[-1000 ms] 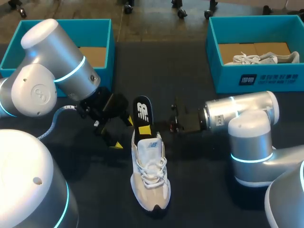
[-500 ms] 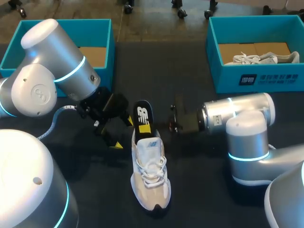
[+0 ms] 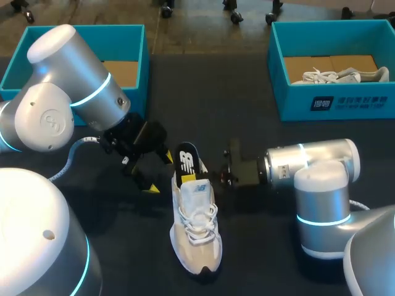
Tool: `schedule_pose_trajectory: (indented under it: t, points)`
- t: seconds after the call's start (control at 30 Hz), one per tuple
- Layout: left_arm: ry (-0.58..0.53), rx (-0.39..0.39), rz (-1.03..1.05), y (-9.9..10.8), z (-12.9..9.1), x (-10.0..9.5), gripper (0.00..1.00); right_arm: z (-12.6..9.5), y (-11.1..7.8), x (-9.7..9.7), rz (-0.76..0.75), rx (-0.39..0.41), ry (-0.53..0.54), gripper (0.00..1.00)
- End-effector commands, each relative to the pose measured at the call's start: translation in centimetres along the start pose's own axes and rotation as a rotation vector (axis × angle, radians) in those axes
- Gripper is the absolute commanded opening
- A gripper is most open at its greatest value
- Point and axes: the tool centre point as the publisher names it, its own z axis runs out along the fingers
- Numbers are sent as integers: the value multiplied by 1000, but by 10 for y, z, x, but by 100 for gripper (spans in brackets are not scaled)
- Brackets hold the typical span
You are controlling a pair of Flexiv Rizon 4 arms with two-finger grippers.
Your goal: Take the shoe out of the shoebox, open the shoe tongue, remove and reinsert the insole, then place the shoe into the shoebox
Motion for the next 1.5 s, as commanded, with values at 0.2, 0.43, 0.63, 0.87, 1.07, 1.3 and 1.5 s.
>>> schedule_pose_trajectory:
  t: [0.2, 0.43, 0.63, 0.87, 1.07, 1.3, 1.5]
  points:
    - [-1, 1, 1, 0, 1, 0, 100, 0, 16, 11, -59, 12, -10, 48]
    - [-1, 1, 1, 0, 1, 0, 100, -2, 28, -1, -63, 10, 16, 38]
    - [-1, 1, 1, 0, 1, 0, 100, -4, 30, -12, -35, 1, 23, 0]
    - [-1, 1, 1, 0, 1, 0, 100, -5, 2, -10, 8, -17, 2, 0]
    - [-1, 1, 1, 0, 1, 0, 100, -4, -16, -6, 32, -34, -15, 0]
    - [-1, 1, 1, 0, 1, 0, 100, -2, -6, 1, -19, -39, -16, 43]
    - [-1, 1, 1, 0, 1, 0, 100, -1, 8, 1, -44, -21, -10, 46]
